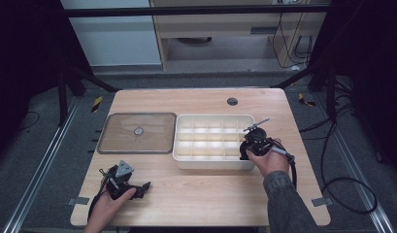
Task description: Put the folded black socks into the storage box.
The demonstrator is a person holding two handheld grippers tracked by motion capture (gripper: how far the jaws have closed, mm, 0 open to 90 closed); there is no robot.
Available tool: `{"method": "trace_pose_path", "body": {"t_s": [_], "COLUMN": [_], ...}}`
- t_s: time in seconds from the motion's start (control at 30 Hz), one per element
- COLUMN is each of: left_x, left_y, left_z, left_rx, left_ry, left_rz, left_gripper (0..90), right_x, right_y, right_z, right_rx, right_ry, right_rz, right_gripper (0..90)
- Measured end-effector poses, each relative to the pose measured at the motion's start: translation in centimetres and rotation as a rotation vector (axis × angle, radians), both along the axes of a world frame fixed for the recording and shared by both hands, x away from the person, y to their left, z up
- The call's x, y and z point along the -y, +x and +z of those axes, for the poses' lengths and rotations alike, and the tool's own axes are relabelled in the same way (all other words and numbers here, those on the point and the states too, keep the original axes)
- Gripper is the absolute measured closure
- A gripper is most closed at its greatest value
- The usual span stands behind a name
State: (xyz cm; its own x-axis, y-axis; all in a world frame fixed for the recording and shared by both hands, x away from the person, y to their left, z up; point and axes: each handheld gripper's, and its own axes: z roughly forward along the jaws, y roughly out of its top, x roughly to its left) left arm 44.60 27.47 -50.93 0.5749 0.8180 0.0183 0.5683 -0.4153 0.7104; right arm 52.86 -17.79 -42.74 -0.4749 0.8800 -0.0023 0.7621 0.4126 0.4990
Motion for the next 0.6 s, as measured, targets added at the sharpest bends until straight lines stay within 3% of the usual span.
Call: {"method": "trace_pose_path", "body": {"t_s": [0.23, 0.6], "left_x": [0.01, 0.03], "left_y": [-0.01, -0.02], "left_z": [0.0, 0.0], "left_rx": [0.0, 0.001], "left_ry": [0.0, 0.001], "left_rz": [0.0, 0.001], "left_gripper": [0.0, 0.0], "right_x": [0.09, -0.62], "right_y": [-0.09, -0.24], "right_z": [-0.12, -0.53], "right_rx": [0.007, 0.0], "right_ry": [0.006, -0.043], "right_rz": [-0.002, -0.007], "right_gripper": [90.0, 90.0]}}
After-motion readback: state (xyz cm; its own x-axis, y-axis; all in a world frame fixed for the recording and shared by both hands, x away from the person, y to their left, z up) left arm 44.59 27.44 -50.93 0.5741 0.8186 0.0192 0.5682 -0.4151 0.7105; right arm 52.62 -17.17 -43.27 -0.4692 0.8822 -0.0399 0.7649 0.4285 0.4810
